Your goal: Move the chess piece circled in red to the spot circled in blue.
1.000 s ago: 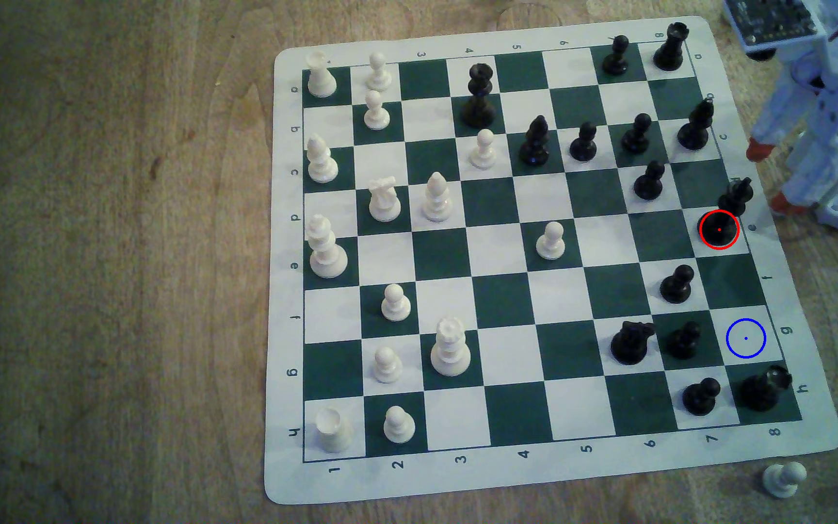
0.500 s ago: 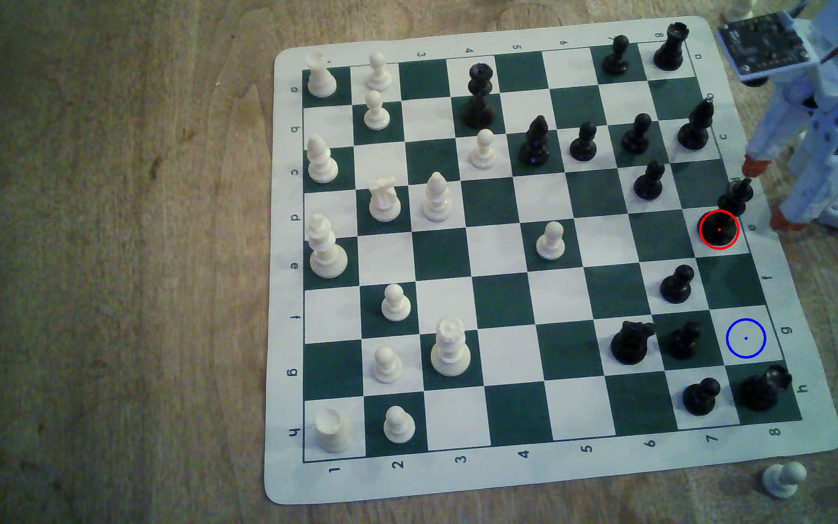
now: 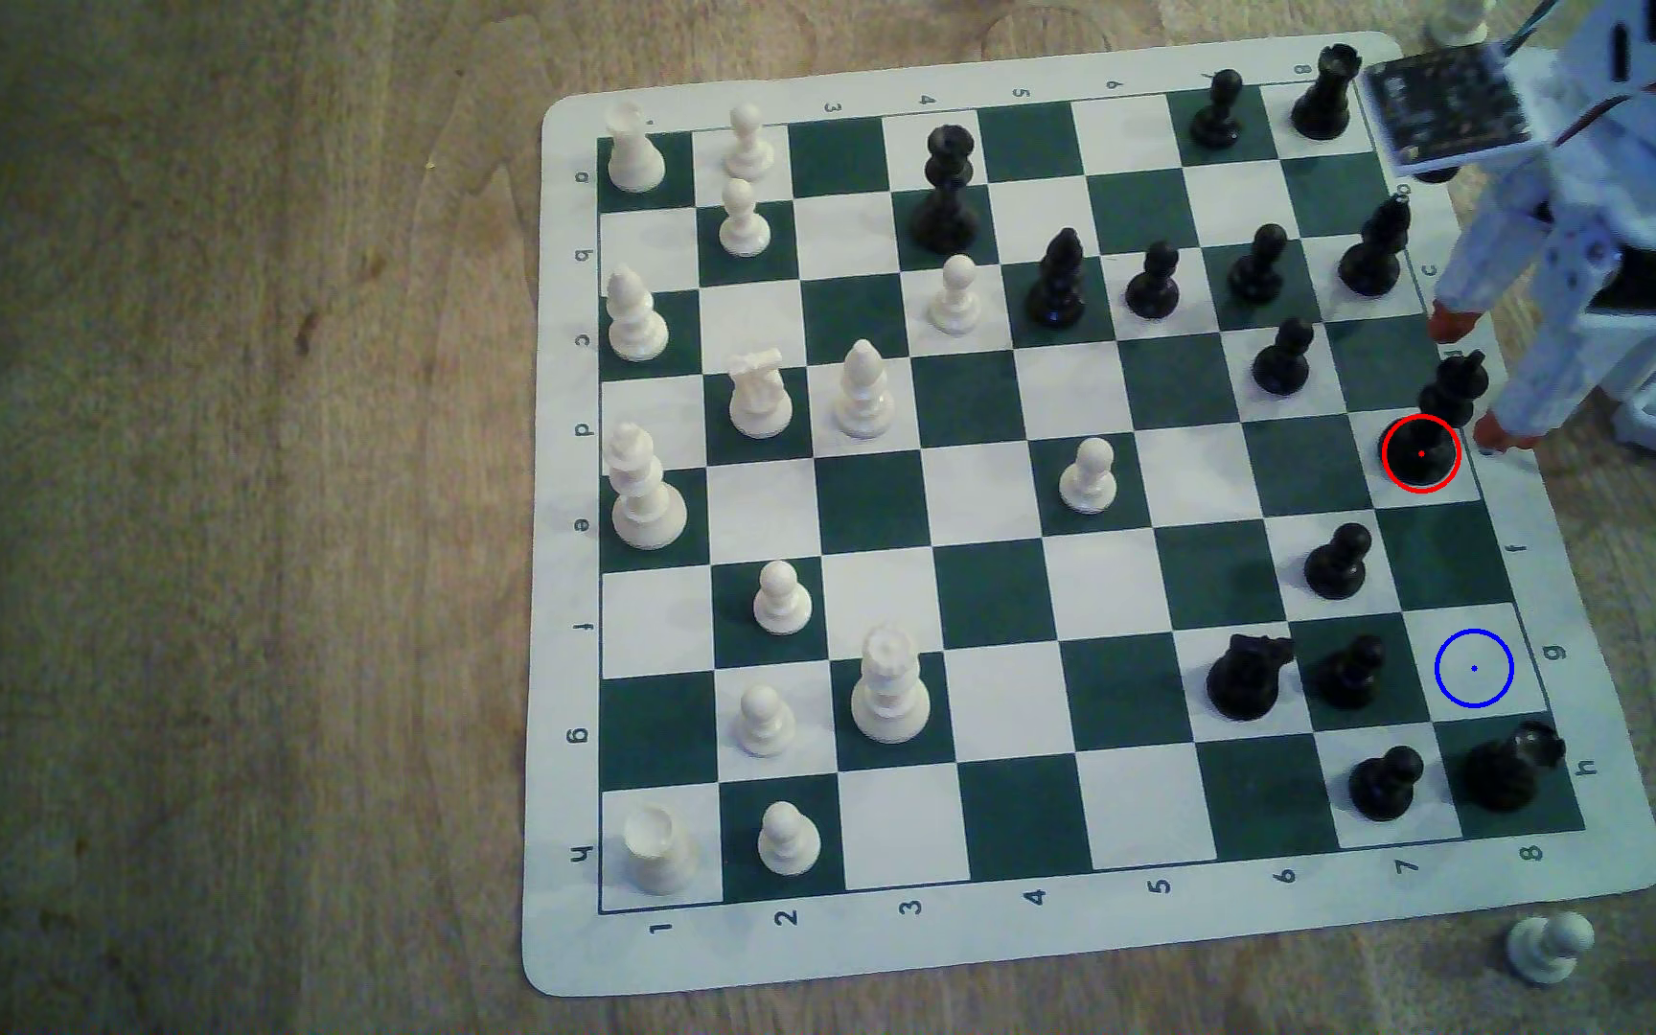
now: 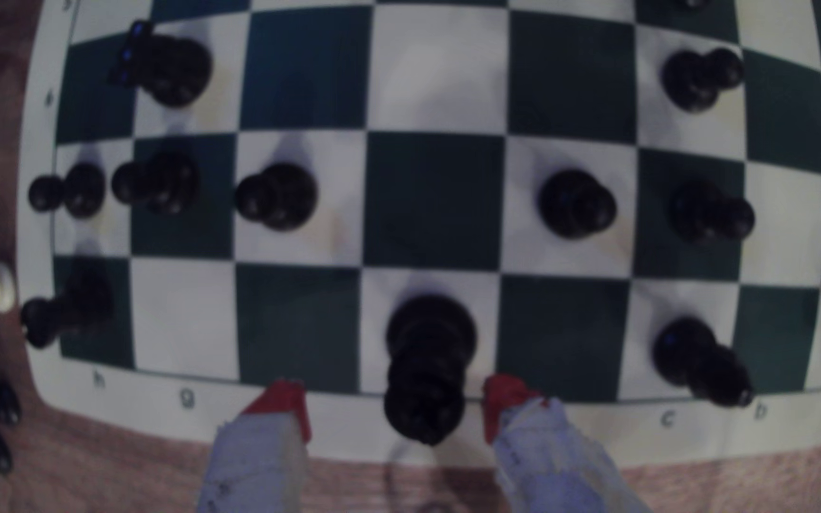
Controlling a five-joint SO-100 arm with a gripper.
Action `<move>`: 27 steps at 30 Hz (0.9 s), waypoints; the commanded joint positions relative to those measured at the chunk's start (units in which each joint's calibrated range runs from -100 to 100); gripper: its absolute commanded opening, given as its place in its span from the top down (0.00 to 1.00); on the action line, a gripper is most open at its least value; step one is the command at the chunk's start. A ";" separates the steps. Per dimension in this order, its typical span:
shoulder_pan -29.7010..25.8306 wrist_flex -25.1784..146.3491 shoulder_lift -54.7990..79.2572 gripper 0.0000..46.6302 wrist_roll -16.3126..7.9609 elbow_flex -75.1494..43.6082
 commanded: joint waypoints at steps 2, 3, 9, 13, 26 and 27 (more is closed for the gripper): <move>0.04 -0.86 -0.69 0.64 0.24 0.54; 0.04 -1.03 -0.69 0.64 0.24 0.81; 0.43 -4.96 -0.10 0.65 0.24 4.80; -0.58 -5.20 -0.86 0.66 0.00 4.80; -0.19 -7.17 -0.27 0.97 0.98 8.24; -0.19 -7.25 -0.27 0.99 0.98 8.24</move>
